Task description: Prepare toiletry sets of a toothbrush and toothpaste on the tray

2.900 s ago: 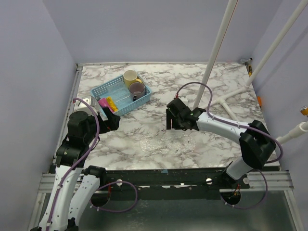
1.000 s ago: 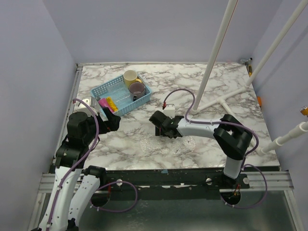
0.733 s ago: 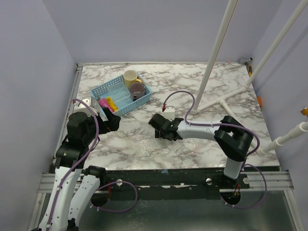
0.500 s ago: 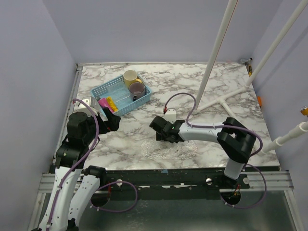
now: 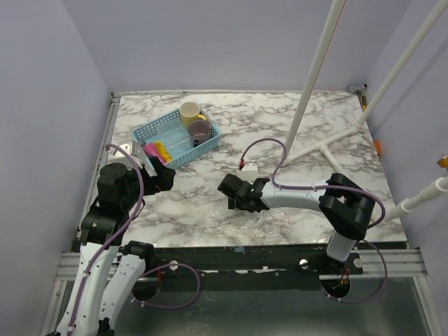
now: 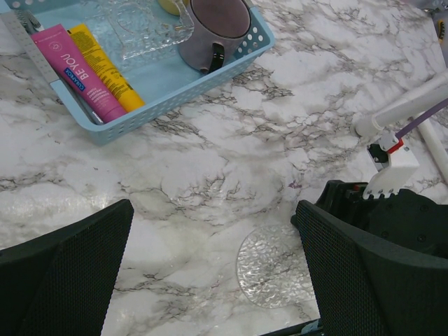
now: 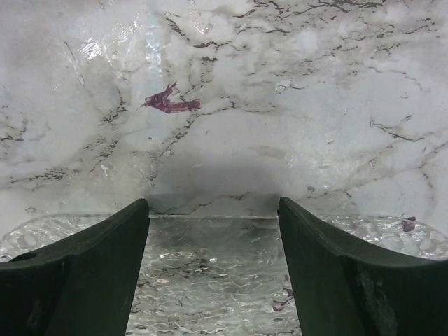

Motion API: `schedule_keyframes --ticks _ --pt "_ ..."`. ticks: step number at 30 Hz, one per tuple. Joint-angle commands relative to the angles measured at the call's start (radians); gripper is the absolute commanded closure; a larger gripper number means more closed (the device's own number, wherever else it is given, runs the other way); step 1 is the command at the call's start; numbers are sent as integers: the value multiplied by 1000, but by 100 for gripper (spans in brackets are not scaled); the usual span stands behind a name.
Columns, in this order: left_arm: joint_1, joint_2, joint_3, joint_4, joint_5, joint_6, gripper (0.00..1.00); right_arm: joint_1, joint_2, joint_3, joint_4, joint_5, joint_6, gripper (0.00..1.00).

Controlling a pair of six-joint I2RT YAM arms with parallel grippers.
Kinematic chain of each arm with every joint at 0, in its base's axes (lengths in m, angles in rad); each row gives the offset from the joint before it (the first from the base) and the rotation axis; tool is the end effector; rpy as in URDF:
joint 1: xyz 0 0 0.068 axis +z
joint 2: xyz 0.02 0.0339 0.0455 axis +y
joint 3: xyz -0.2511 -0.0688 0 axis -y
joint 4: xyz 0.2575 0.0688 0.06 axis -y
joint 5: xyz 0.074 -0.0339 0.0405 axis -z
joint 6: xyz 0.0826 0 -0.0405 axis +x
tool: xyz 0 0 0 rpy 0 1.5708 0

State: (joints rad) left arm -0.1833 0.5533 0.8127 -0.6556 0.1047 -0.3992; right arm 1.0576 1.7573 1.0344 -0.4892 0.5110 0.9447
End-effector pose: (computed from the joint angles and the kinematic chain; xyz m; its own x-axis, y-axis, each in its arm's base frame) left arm 0.1793 -0.0420 0.3092 -0.4569 -0.3084 -0.8343 0.1069 0.9121 -0.3957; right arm 0.2073 0.2856 0.0981 -0.8168 -0.0098 -0.5768 -0.0234 0.9996 0.0161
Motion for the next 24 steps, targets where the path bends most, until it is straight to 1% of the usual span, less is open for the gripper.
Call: schedule_keyframes --ticks 1,7,13,18,24 --pt "2 -8 -8 -4 10 7 1 10 -13 8 -85 36 15 24" --pt "1 -1 -10 -4 7 7 1 10 -6 96 -122 82 -32 23" --pt "1 15 -12 -6 -17 -1 1 10 -11 173 -136 95 -89 22" --pt "1 68 -1 -15 -81 -22 1 9 -38 228 -146 88 -163 21" --pt "4 159 28 -29 -162 -43 1 10 -120 219 -144 53 -242 21"
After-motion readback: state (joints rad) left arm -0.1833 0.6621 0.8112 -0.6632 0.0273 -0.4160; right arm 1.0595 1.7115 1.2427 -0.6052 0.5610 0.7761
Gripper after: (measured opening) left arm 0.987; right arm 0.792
